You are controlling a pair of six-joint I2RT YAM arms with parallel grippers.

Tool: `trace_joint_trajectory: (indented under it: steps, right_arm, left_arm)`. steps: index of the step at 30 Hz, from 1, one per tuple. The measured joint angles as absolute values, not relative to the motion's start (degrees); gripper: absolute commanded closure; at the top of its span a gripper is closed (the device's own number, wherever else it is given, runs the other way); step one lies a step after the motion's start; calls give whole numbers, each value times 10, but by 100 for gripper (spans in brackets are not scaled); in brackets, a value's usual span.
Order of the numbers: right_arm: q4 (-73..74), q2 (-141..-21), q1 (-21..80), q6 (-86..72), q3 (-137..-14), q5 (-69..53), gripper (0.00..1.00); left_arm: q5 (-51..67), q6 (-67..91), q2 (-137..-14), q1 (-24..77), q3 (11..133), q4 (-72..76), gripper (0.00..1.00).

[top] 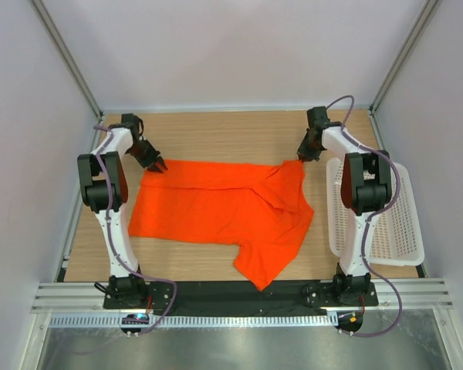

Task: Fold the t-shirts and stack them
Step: Fold the tshirt

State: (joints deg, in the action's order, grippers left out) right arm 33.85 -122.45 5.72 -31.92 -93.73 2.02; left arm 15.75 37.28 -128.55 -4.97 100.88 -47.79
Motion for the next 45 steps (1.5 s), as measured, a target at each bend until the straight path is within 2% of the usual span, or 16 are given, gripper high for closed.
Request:
trace_joint_trajectory:
  steps: [7,16,21,26,28,29,31,34,38,45]
  right_arm:
    - [336,-1185,60,-369,-933,113,99]
    - [301,-1188,69,-408,-908,142,99]
    - [297,-1237,70,-411,-993,143,99]
    - [304,-1263,70,-405,-1029,143,99]
    - [319,-1270,70,-398,-1040,142,86]
    - [329,-1276,70,-392,-1051,142,74]
    - [352,-1289,70,-372,-1079,141,63]
    - [411,-1311,70,-330,-1140,144,53]
    - [455,-1302,71,-282,-1160,153,52]
    - [471,-1193,116,-209,-1040,159,51]
  left_arm:
    - [178,386,-1287,-60,1003,-471,74]
    - [201,392,-1294,-72,1004,-472,74]
    - [225,403,-1303,-87,1013,-472,74]
    - [235,407,-1309,-95,1019,-469,74]
    - [236,407,-1309,-95,1019,-468,73]
    - [236,408,-1309,-95,1019,-468,71]
    - [241,409,-1308,-95,1019,-465,62]
    - [236,408,-1303,-95,1019,-459,57]
    - [209,401,-1293,-95,1018,-458,56]
    - [180,401,-1232,-97,970,-460,55]
